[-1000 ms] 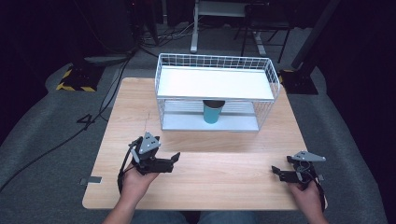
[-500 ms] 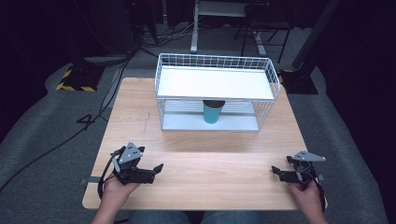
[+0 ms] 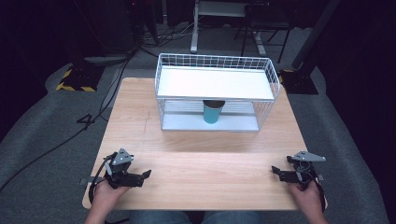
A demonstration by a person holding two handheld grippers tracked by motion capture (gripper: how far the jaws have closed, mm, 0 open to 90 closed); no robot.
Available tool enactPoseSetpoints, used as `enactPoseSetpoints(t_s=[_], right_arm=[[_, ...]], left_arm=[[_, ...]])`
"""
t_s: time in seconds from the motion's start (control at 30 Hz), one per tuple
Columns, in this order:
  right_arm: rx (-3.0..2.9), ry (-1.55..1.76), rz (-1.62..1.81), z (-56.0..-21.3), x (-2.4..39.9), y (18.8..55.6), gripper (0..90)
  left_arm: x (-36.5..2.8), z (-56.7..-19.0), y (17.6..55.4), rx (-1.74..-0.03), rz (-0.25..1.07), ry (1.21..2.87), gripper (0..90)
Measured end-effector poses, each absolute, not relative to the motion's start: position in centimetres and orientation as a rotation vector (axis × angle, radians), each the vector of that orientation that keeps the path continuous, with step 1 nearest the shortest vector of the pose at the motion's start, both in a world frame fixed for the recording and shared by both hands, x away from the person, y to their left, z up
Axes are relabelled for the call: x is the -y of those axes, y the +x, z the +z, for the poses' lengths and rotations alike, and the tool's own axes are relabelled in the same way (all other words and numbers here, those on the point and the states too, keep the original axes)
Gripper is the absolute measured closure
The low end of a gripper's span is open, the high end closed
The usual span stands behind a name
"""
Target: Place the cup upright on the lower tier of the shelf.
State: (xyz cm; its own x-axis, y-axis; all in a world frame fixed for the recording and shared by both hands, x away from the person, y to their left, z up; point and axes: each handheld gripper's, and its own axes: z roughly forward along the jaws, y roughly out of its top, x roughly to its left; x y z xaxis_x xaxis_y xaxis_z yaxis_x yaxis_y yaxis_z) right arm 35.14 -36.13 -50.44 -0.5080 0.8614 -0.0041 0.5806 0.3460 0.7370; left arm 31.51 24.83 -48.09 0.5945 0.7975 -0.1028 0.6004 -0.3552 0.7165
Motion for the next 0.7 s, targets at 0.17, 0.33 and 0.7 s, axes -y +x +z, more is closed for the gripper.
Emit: enactPoseSetpoints(t_s=[0.17, 0.33, 0.7], right_arm=[[-2.222, 1.266, 0.973, -50.4, 36.1, 35.1, 15.6], [-2.221, 1.266, 0.974, -50.4, 36.1, 35.1, 15.6], [-2.221, 1.267, 0.973, -50.4, 36.1, 35.1, 15.6]], left_arm=[[-25.3, -48.9, 31.8, -1.142, 0.327, 2.109, 7.0], [-25.4, -49.7, 32.1, -1.171, 0.311, 2.165, 7.0], [-25.4, -50.6, 32.2, -1.171, 0.41, 2.163, 0.2]])
